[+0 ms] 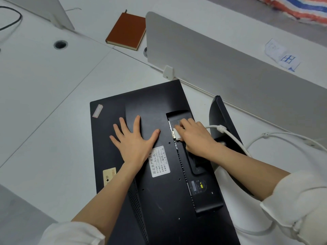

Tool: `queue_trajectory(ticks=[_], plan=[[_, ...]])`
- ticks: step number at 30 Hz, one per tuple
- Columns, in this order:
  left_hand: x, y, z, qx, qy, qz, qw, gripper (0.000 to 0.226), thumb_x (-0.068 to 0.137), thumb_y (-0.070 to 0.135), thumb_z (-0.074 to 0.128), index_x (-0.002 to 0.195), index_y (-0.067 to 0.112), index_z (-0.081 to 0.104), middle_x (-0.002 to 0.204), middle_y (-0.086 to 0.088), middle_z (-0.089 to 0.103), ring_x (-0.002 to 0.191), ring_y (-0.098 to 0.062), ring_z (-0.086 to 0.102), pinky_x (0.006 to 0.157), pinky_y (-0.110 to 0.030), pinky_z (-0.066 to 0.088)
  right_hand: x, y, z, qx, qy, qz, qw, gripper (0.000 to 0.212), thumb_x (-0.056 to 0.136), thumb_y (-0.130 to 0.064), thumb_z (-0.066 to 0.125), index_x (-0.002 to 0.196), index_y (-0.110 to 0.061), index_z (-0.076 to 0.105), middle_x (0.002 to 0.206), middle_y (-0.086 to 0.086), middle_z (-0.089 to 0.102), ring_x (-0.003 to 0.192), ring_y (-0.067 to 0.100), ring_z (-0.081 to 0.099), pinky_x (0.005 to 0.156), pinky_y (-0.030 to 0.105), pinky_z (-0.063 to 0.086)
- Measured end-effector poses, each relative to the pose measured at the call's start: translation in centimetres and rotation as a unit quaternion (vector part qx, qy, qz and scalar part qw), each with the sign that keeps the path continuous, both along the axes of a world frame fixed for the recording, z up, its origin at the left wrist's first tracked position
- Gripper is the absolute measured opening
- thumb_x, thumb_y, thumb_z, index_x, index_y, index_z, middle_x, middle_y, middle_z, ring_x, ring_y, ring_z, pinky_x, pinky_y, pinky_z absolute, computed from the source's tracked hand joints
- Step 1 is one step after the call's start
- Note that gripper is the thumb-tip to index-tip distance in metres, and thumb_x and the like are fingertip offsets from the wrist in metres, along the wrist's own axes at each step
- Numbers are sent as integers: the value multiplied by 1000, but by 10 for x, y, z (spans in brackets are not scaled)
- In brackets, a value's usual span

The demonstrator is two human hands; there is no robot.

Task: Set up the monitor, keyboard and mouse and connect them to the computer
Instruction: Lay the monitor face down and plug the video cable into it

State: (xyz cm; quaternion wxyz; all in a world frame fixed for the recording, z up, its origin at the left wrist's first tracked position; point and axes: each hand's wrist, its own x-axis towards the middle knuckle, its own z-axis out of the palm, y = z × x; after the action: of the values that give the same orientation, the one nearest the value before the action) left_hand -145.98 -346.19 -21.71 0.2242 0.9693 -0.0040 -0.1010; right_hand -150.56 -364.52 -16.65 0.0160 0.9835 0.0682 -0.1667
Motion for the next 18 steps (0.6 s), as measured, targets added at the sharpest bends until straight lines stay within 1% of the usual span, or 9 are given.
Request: queue_trajectory(ticks=[4,8,11,13,15,16,18], plan=[[0,-1,0,-3,-2,-1,1000,91,64,86,27,143,43,20,158,-9,0,145,-33,-6,114,-57,-1,2,-2,-1,7,-1,6,1000,52,88,-17,56,136,-10,38,132,8,39,115,26,38,85,34,32],[0,-2,0,0,-1,-3,1000,85,71,82,39,144,41,21,158,-10,0,145,-34,-7,114,-57,-2,3,-3,-2,17,-11,14,1000,43,89,-15,55,129,-6,44,127,11,43,110,28,42,76,33,27],[0,-2,-2,2,-5,-3,1000,83,74,80,42,144,41,21,158,-11,0,144,-34,-7,114,-57,-1,3,-5,-5,13,-15,30,999,38,82,-13,64,117,-2,53,116,15,51,99,32,48,70,33,27],[1,-2,-3,2,-4,-2,1000,85,71,82,38,144,42,21,158,-11,0,145,-33,-7,114,-57,-2,3,-6,-7,7,-15,25,1000,40,74,-10,71,111,-2,58,108,15,56,92,32,52,67,32,26],[1,-2,-3,3,-2,-1,1000,88,67,84,31,143,42,21,158,-10,0,145,-33,-6,114,-57,-1,2,-4,-8,1,-18,17,1000,45,72,-9,72,113,-2,57,109,14,55,94,31,52,68,32,27],[1,-2,-2,2,-2,0,1000,89,65,85,29,143,42,21,158,-10,0,145,-33,-6,114,-57,-1,2,-4,-8,2,-20,17,1000,46,76,-11,69,118,-3,54,114,14,53,98,31,50,70,33,29],[0,-1,-3,0,-1,0,1000,91,63,85,26,143,42,21,158,-10,1,145,-33,-6,114,-57,-1,1,-3,-7,10,-12,14,1000,48,86,-16,58,131,-6,43,125,11,44,110,29,43,82,36,32]])
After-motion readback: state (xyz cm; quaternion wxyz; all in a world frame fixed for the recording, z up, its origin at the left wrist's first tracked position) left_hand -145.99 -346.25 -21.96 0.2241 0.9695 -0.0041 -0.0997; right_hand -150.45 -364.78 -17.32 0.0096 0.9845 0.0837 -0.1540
